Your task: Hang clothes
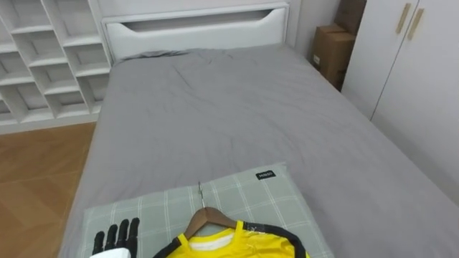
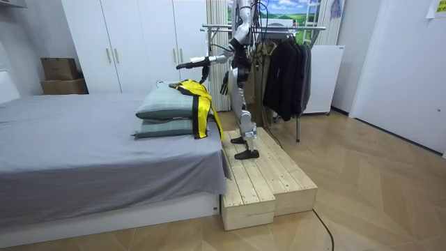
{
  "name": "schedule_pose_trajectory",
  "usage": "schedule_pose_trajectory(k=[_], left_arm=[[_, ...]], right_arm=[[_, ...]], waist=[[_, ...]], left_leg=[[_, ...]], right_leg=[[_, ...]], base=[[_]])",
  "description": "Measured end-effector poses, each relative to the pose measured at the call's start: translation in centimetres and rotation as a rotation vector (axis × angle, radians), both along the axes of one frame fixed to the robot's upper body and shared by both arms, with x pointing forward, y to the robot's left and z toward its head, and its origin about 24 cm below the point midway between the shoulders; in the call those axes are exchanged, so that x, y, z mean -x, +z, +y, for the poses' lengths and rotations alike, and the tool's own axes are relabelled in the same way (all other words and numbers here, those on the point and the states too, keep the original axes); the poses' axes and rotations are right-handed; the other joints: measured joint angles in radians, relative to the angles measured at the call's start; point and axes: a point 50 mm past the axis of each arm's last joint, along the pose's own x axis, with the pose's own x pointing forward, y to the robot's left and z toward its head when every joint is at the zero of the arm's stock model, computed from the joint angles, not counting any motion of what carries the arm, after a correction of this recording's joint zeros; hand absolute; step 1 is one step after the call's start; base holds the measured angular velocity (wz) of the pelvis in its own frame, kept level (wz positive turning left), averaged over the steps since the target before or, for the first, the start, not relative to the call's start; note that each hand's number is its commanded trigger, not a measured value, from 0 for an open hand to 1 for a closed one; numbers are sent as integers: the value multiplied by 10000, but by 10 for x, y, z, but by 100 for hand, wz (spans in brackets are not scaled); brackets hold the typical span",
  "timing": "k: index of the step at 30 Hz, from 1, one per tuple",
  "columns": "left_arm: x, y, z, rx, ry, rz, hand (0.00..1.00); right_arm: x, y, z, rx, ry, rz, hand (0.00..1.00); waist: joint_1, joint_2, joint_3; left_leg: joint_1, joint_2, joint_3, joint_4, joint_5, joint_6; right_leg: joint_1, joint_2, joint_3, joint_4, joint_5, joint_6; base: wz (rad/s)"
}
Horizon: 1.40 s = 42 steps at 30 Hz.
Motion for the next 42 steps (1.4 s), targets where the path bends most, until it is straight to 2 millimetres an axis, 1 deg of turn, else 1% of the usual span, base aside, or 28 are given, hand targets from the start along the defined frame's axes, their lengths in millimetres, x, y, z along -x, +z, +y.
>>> schedule_pose_trajectory(k=[4, 16, 18, 22, 24, 27, 28, 30, 34, 38, 40, 41, 42], left_arm=[[-1, -1, -2, 17, -69, 174, 0], [-1, -2, -1, -3, 35, 444, 0], [-1, -2, -1, 4, 37, 439, 0], [-3, -1, -1, 80, 82, 353, 0], [-7, 0, -1, 95, 93, 275, 0], [-15, 1, 2, 501, 533, 220, 0], [-20, 2, 3, 676, 729, 162, 0], [-26, 6, 5, 917, 988, -69, 0], [-37, 14, 8, 1298, 1171, -522, 0], [-36, 12, 8, 1655, 1321, -509, 0], [-34, 9, 9, 1659, 1353, -349, 0], [-33, 8, 8, 1667, 1360, -312, 0], [-33, 7, 8, 1761, 1439, -288, 0]], right_arm=[[-1, 0, 0, 47, -12, 8, 0], [-1, 0, 0, -30, -3, -5, 0], [-1, 0, 0, -47, -14, -7, 0], [-2, 0, 1, -78, 85, 7, 0], [-2, 0, 2, -145, 120, 25, 0], [-6, 1, 1, -98, 448, 21, 0], [-6, 1, 2, -113, 482, 26, 0], [-6, 0, 2, -136, 406, 43, 0], [-6, 1, 1, -118, 355, 43, 0], [-6, 1, 1, -115, 352, 21, 0], [-7, 1, 1, -113, 440, -14, 0], [-8, 1, 2, -114, 482, -17, 0], [-11, 1, 2, -117, 595, -56, 0]], waist=[[-104, 13, 8], [-141, -3, -21], [-141, -25, -39], [-133, -92, -161], [-90, -113, -162], [-58, -128, -148], [-52, -148, -129], [-40, -154, -119], [33, -98, -89], [46, -62, -44], [40, -111, 29], [51, -121, 24], [63, -145, 39]], left_leg=[[25, 1, 3, -1, 1, 0], [-30, 1, 105, 1, 1, 2], [-41, 1, 105, 0, 1, 2], [-287, 1, 78, 14, 5, 6], [-319, 7, 87, 36, 7, 8], [-392, 9, 89, 38, 8, 11], [-462, 8, 83, 45, 8, 11], [-476, 8, 83, 49, 8, 11], [-475, 7, 84, 49, 8, 11], [-473, 8, 84, 53, 8, 11], [-510, 10, 89, 52, 8, 11], [-563, 10, 92, 54, 8, 11], [-689, 11, 91, 63, 9, 12]], right_leg=[[-8, 0, 5, 8, 0, 0], [-78, 1, 100, 28, 0, 0], [-86, 1, 105, 25, 0, 0], [-315, 1, 103, 45, 8, -8], [-421, 5, 138, 93, 22, -12], [-600, 11, 260, 200, 24, -14], [-614, 11, 256, 194, 26, -15], [-623, 12, 259, 187, 26, -17], [-620, 11, 259, 187, 26, -16], [-613, 11, 252, 188, 26, -16], [-657, 11, 254, 191, 26, -16], [-723, 11, 256, 206, 26, -16], [-848, 12, 255, 214, 35, -29]], base=[[0], [0], [0], [0], [-4], [-10], [-5], [0], [0], [0], [0], [0], [0]])
